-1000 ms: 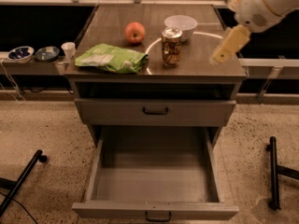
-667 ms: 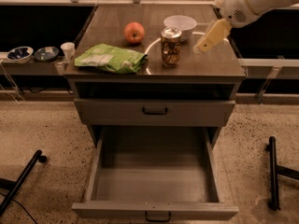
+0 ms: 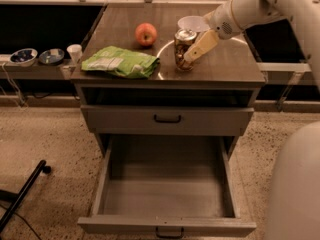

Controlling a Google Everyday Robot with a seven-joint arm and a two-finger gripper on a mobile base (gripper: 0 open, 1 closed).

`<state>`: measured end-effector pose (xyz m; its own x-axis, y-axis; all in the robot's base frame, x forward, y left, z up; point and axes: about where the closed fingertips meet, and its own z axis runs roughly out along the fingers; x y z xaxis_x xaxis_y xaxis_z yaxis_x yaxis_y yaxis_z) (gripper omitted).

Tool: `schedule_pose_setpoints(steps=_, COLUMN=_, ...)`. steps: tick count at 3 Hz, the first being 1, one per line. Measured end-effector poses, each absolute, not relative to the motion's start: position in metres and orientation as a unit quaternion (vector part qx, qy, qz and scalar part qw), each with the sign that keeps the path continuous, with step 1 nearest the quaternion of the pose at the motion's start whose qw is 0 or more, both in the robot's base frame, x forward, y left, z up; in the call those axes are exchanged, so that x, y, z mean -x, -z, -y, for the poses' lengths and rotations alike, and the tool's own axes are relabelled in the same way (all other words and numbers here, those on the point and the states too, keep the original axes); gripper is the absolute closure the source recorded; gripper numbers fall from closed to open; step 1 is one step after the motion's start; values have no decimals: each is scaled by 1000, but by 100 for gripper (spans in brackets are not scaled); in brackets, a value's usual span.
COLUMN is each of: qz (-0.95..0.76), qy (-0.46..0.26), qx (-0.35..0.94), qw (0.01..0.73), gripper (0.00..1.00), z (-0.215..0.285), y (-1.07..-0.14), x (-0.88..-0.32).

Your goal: Place orange can into middle drawer

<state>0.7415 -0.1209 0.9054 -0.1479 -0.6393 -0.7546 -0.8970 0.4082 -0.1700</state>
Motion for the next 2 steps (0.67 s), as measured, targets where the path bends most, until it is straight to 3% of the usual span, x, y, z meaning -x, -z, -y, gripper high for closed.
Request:
schedule_pose_setpoints(steps=1, qz=-732, qy=-208, qx=523, qw=385, gripper=15, z=94, y=-882, x=-752)
schedule_pose_setpoints(steps=2, qz=-697, qy=-251, qx=552, qw=383, gripper=38, z=62, y=-881, x=-742)
